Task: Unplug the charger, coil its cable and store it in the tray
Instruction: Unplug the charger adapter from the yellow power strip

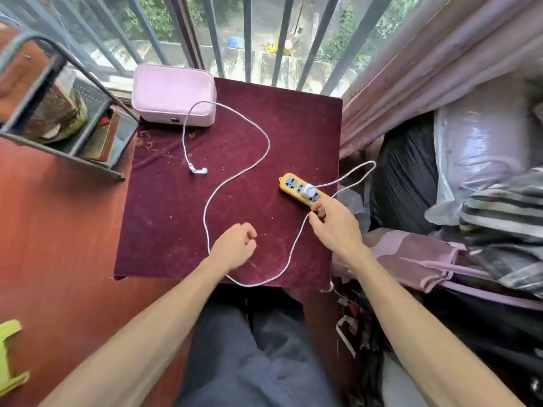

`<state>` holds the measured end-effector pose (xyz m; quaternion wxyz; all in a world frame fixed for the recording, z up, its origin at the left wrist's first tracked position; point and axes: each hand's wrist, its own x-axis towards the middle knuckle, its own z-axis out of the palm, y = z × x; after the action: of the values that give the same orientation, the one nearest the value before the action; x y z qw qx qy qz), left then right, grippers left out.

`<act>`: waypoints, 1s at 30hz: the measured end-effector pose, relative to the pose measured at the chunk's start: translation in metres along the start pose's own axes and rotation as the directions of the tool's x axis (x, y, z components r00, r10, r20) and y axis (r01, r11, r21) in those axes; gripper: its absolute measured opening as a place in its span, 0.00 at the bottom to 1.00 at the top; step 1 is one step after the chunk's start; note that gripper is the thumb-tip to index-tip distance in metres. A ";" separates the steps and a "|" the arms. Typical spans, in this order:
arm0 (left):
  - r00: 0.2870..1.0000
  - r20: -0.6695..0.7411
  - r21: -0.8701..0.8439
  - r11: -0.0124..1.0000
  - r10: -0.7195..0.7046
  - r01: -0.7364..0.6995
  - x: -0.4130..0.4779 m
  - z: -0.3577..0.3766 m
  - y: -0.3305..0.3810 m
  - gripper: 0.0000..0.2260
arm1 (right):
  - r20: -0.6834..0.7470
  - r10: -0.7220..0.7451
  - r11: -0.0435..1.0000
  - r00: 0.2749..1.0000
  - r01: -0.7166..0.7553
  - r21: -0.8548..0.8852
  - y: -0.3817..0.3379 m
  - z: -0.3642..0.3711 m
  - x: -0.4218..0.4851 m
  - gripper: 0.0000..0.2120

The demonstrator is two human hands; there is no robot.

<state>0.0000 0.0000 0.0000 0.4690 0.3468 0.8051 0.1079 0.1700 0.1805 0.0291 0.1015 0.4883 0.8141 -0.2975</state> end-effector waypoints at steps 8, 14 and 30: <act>0.945 -0.193 0.347 0.919 0.265 -0.187 0.147 0.019 0.044 0.26 | 0.087 -0.384 0.600 0.919 0.320 -0.733 -0.016 0.016 0.109 0.07; 0.923 -0.176 0.359 0.896 0.342 -0.263 0.197 0.046 0.039 0.34 | 0.261 -0.207 0.556 0.943 0.333 -0.762 0.000 0.044 0.150 0.17; 0.939 -0.212 0.000 0.961 0.269 -0.275 0.217 0.055 0.019 0.28 | 0.414 -0.130 0.354 0.901 0.432 -0.829 -0.001 0.064 0.169 0.29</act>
<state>-0.0152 0.1486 -0.1674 0.3670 0.4344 0.7927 0.2197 0.0757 0.2673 -0.0990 0.4089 0.1584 0.8915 0.1137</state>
